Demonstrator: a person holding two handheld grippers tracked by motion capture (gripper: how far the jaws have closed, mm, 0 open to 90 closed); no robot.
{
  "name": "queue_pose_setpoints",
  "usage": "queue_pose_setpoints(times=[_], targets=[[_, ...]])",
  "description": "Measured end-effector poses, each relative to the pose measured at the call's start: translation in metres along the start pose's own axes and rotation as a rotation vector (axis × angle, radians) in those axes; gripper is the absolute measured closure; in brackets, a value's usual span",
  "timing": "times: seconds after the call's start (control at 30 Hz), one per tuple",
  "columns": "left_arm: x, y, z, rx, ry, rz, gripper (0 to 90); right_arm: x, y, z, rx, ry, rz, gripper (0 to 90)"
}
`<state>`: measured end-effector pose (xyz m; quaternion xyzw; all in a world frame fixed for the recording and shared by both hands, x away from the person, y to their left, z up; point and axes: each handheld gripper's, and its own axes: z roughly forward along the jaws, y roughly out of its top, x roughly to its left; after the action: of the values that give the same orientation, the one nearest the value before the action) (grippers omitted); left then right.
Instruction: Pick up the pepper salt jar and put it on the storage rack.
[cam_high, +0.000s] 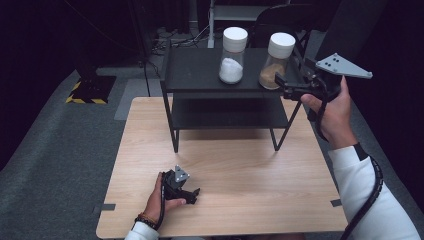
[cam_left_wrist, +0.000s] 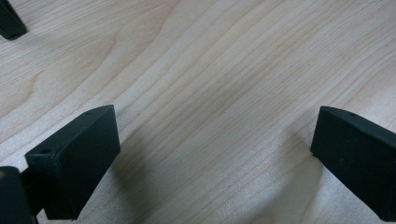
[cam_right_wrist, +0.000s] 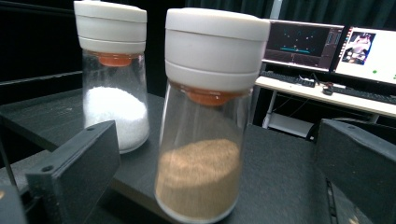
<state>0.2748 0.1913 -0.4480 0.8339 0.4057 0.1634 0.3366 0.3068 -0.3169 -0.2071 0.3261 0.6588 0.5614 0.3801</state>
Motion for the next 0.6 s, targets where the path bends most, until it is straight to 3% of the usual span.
queue_pose_setpoints(times=[0.6], targets=[[0.0, 0.0, 0.0, 0.0, 0.0, 0.002, 0.8, 0.003, -0.035, -0.029, 0.06, 0.034, 0.004, 0.0]])
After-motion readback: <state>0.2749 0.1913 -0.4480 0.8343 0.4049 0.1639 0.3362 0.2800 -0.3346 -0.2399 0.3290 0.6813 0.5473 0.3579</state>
